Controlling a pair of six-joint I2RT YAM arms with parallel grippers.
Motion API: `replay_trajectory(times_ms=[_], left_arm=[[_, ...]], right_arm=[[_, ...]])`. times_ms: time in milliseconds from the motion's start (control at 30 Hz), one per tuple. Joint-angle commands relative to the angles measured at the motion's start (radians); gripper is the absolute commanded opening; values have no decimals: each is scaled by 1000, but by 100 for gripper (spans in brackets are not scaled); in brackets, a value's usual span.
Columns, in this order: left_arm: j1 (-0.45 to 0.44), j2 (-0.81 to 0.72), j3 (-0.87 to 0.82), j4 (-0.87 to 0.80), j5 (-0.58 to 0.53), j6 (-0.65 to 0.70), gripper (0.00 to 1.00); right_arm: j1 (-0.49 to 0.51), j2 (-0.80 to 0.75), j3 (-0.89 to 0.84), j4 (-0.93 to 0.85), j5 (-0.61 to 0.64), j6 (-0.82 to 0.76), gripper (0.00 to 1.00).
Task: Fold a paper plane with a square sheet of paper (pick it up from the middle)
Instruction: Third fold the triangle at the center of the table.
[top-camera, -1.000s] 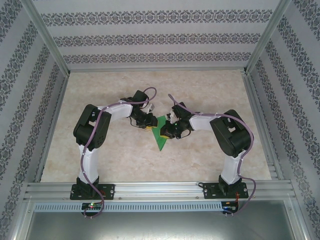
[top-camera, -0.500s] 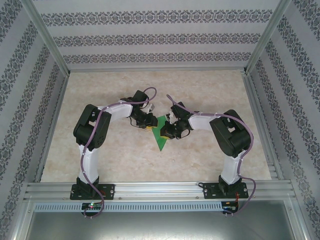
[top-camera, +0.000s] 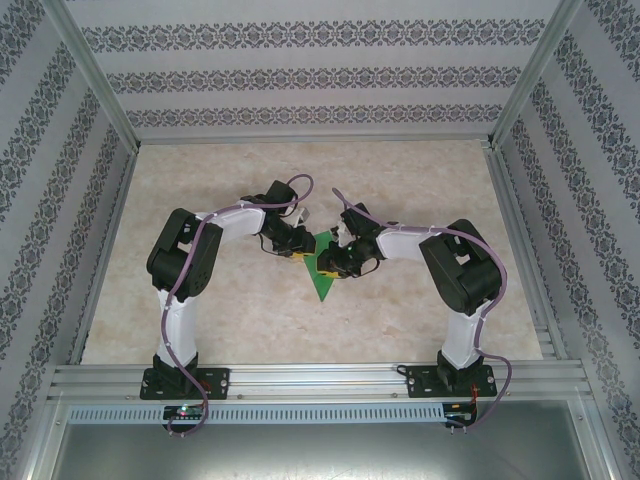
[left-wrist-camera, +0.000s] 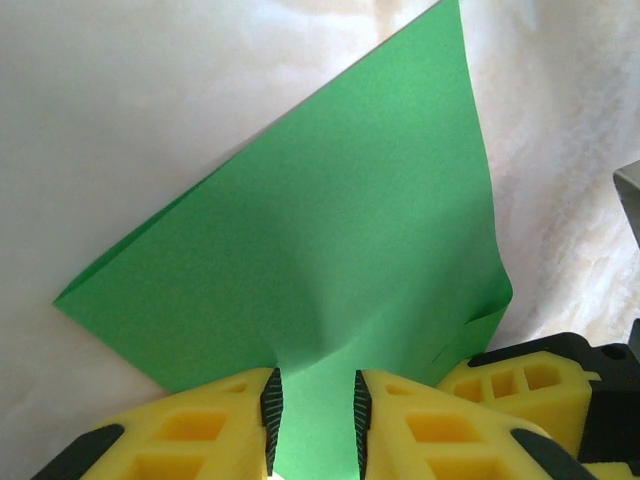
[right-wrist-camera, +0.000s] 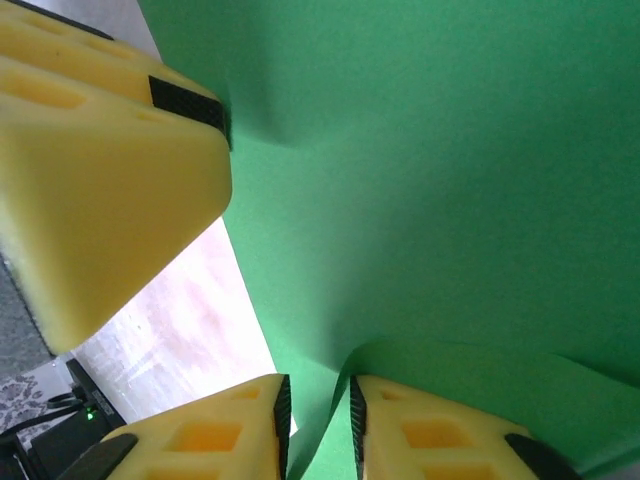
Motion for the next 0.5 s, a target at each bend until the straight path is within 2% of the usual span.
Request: replay_trajectory(times_ms=[0,200,467], left_arm=[[3,15,-16,-30,-9,25,31],[3,-20,-16,-33,-14,17,31],[4,-82,-23,-40,-16,6,31]], right_arm=[[11,27,2,-34,37,-22,32],[14,22,-7,-12,23,-17,43],[14,5,-26,9,17,-11,49]])
